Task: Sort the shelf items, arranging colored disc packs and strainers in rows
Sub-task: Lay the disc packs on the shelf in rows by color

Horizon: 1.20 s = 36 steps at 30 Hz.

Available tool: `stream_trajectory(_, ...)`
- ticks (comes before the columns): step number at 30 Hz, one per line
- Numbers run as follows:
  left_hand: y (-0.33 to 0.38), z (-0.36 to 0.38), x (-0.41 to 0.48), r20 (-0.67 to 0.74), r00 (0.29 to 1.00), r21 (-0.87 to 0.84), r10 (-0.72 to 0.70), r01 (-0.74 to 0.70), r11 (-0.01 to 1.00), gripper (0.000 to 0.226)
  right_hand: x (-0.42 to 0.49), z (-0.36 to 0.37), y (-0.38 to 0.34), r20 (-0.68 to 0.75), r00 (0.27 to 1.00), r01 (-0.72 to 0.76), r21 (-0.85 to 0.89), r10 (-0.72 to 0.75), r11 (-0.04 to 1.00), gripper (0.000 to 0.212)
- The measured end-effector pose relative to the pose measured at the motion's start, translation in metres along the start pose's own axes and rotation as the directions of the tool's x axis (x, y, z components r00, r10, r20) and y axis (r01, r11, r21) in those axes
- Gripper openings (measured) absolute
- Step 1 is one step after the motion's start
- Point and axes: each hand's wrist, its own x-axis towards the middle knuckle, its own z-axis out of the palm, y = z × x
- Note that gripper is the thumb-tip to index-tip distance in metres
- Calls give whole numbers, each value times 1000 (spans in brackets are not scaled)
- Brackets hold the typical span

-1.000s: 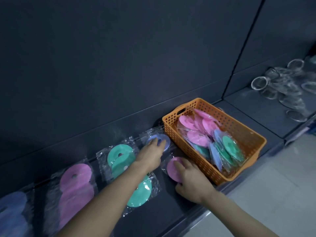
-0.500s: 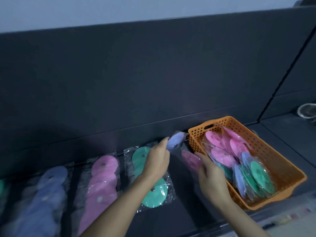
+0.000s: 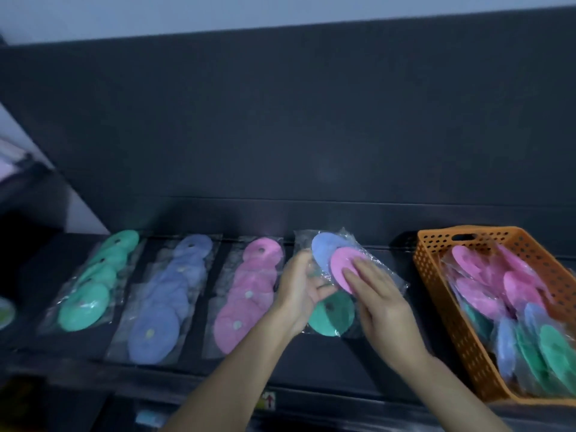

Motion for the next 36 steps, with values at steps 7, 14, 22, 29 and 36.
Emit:
stream_trajectory(7,-6,-47,-23,-112,988,218,104,-78,973,24,-6,18,-30,162,967,210,-67,-197,975,56)
stream_trajectory(14,18,-100,-27,-214,968,160,132,-99,982,28,7,43,-72,233,908,-397,210,349,893,80)
stream_trajectory(22,55,-174,-41,-128,972,189,195,-170,967,24,40,94,-127,265,579,-750,544,771,377,62)
stream_trajectory(29,87,-238,-57,-140,979,117,151,-135,984,16,45,115,-172,351,564,-631,767,747,116,16)
stream_trajectory(36,104,-304,-75,-203,968,112,145,-124,986,13,47,128,-212,333,535,-607,791,776,79,11)
